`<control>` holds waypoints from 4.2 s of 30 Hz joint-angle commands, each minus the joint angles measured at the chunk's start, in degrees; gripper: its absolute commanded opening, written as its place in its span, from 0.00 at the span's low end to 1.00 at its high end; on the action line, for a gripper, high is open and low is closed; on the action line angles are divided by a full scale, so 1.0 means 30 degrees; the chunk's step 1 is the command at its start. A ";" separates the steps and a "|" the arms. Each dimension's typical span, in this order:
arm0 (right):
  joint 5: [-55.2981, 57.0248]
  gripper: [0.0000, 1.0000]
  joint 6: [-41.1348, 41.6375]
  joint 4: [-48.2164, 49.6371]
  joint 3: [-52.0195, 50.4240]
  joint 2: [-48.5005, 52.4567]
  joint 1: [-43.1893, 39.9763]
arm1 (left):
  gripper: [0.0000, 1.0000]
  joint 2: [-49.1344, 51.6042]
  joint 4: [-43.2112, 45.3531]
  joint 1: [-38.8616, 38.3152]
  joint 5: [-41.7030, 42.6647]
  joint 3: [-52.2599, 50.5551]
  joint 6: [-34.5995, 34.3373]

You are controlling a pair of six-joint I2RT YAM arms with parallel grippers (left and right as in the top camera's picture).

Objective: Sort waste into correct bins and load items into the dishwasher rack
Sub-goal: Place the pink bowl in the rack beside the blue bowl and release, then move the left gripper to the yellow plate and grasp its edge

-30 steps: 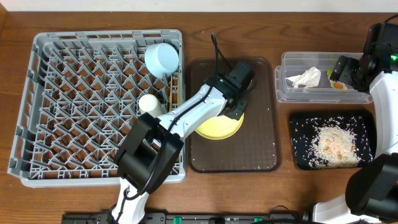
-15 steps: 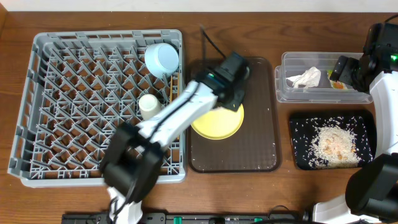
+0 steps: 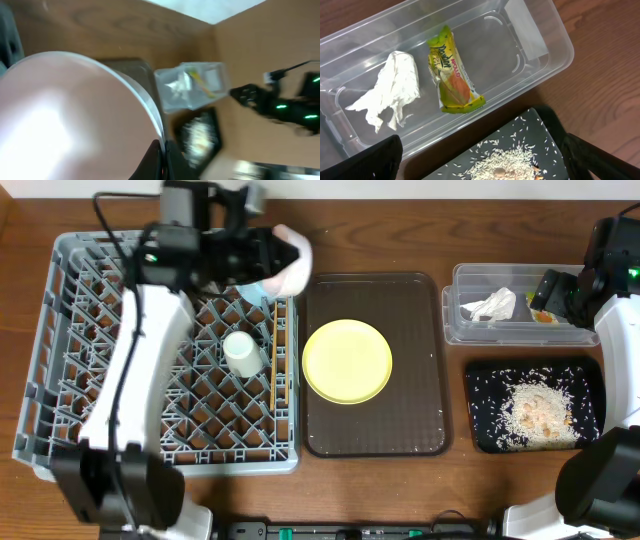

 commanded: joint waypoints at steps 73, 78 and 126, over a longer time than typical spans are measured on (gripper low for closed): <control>0.0262 0.99 -0.0211 -0.0022 0.0335 -0.0379 -0.0117 | 0.56 0.0393 -0.3774 -0.8692 -1.4105 -0.1115 0.3541; 0.0262 0.99 -0.0219 -0.0022 0.0335 -0.0379 -0.0117 | 0.48 0.2222 -0.1894 -1.1089 -1.4090 -0.1115 0.3534; 0.0262 0.99 -0.0211 -0.0022 0.0335 -0.0379 -0.0117 | 0.21 0.8670 0.0721 -1.3661 -1.4593 -0.1712 0.3541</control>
